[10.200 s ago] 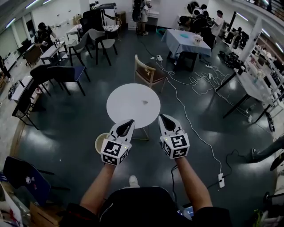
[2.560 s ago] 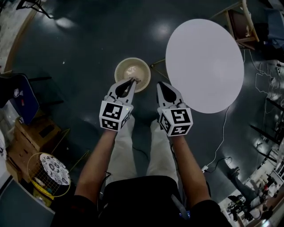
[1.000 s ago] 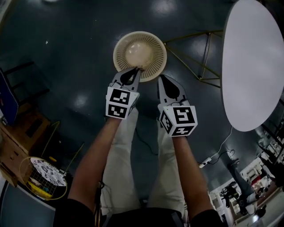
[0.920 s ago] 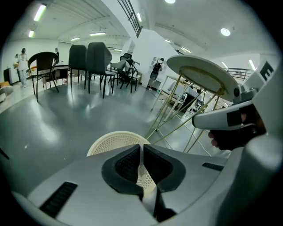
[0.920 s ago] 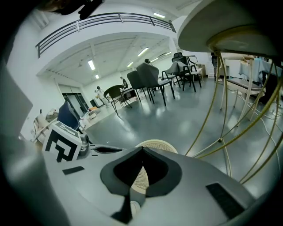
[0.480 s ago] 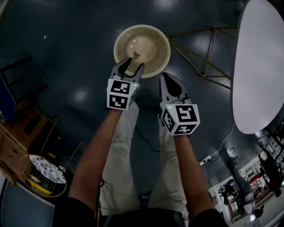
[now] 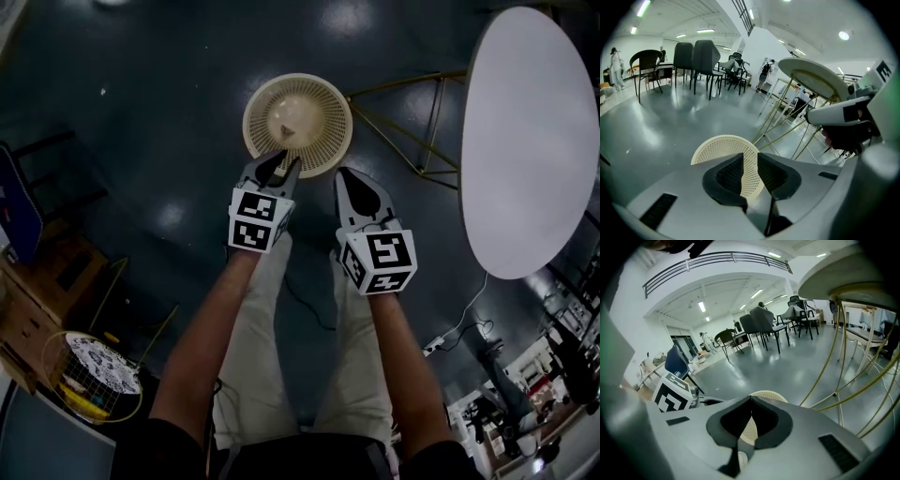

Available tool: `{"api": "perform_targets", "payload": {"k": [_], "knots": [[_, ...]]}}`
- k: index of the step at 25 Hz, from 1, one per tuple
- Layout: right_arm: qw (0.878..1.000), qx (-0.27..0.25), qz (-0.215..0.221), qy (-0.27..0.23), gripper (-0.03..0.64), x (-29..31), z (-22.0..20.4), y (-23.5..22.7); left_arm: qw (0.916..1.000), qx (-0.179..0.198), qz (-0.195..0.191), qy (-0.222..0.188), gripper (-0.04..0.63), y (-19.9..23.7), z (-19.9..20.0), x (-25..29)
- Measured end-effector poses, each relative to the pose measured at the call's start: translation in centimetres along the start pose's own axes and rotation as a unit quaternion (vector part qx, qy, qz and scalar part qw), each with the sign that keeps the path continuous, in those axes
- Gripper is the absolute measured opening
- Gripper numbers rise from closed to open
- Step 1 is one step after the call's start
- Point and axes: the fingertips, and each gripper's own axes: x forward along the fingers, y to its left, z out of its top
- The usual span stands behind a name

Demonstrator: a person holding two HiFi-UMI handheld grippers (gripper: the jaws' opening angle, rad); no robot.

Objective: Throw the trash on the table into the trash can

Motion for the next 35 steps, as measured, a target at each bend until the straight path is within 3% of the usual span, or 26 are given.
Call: {"api": "perform_targets", "payload": {"k": [10,20,35], "knots": [[1.000,-0.008,0.006,-0.008,0.017,-4.9,4.9,2.9,0.9997,0.023,0.010,-0.004,0.020,-2.3,4.0,-7.0],[0.999,-0.033,0.021,-0.037,0.017,-8.9,14.4,6.9,0.9971,0.053,-0.010,-0.053,0.015,-4.6,13.8,-15.3],[0.995,-0.026,-0.012,-0.100,0.017,-16.5,26.4,12.9,0.9887,0.077,-0.039,-0.123,0.015,-7.5,25.6,-29.1]]}}
